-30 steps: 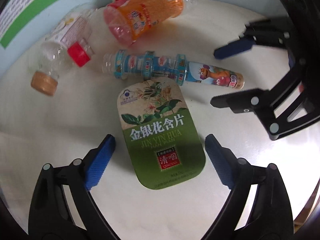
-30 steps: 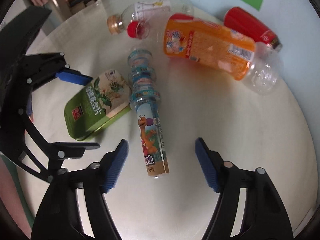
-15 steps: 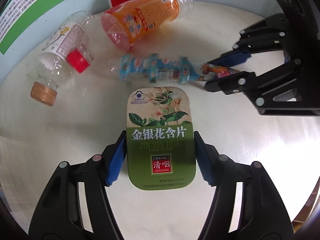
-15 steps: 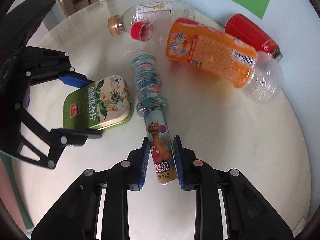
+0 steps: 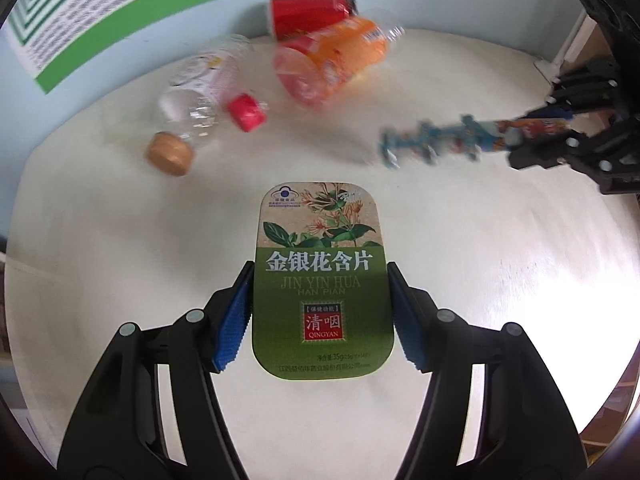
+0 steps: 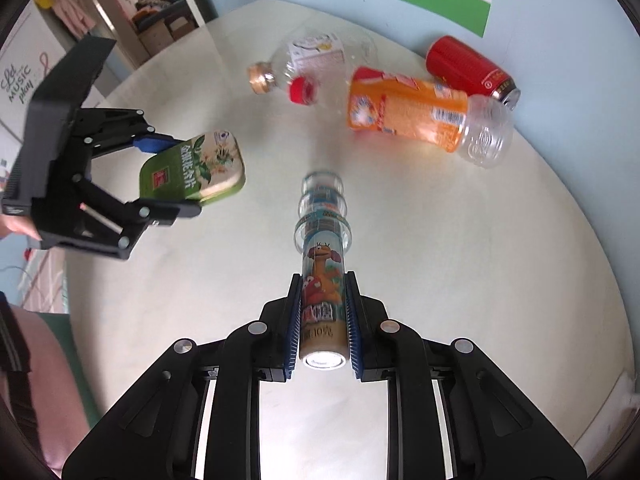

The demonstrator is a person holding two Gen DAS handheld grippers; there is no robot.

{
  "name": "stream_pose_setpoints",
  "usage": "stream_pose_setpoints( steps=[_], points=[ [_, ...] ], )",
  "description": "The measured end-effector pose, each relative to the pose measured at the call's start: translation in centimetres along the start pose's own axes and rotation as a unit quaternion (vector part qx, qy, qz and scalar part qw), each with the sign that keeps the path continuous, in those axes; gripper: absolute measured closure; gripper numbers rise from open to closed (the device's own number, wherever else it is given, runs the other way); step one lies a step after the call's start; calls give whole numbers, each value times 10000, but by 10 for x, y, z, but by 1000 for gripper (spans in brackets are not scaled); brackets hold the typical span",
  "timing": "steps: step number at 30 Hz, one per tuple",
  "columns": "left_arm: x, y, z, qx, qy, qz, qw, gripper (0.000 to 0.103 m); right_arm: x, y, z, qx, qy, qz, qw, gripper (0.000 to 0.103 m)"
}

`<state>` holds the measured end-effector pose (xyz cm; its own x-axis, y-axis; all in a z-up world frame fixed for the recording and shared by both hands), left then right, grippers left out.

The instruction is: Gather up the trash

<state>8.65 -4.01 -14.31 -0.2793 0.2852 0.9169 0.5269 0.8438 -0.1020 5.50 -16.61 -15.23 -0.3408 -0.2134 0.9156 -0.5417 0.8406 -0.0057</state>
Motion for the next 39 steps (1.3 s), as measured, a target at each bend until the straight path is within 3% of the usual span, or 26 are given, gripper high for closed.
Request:
stream_pose_setpoints(
  steps=[4, 11, 12, 14, 20, 23, 26, 34, 39],
  points=[
    [23, 20, 15, 95, -187, -112, 9997, 42, 18, 26, -6, 77, -90, -54, 9999, 82],
    [71, 71, 60, 539, -521, -480, 9960, 42, 44, 100, -60, 694, -374, -196, 9967, 85],
    [78, 70, 70, 588, -556, -554, 9952, 42, 49, 112, -64, 819, -413, -229, 9955, 98],
    [97, 88, 94, 755, -642, -720, 9925, 42, 58, 143, -79, 1124, -481, -290, 9921, 102],
    [118, 130, 151, 1313, -569, -951, 9851, 42, 16, 219, -119, 1745, -183, -235, 9842, 102],
    [115, 148, 181, 1659, -437, -897, 9811, 42, -17, 235, -111, 1875, 132, -21, 9822, 93],
    [113, 154, 204, 1809, -333, -845, 9793, 43, -36, 237, -106, 1633, 280, -158, 9861, 52],
    [110, 174, 224, 1966, -96, -1159, 9736, 43, -79, 245, -107, 1716, 411, -264, 9840, 53],
    [100, 178, 221, 2068, -16, -1177, 9713, 43, -102, 246, -103, 1860, 511, -306, 9807, 44]
  ],
)
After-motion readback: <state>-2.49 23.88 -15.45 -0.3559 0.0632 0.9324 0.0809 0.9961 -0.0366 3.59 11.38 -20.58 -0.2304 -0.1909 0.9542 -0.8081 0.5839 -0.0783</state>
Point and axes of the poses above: each gripper's, at about its wrist camera, not at the fingertips, and x roughly against the way its jaws point, y to its left, z to its underside, the point moved 5 cm from there along -x, roughly the way its jaws point, and after that the axes turned 8 degrees about z, right-handed, at the moved point
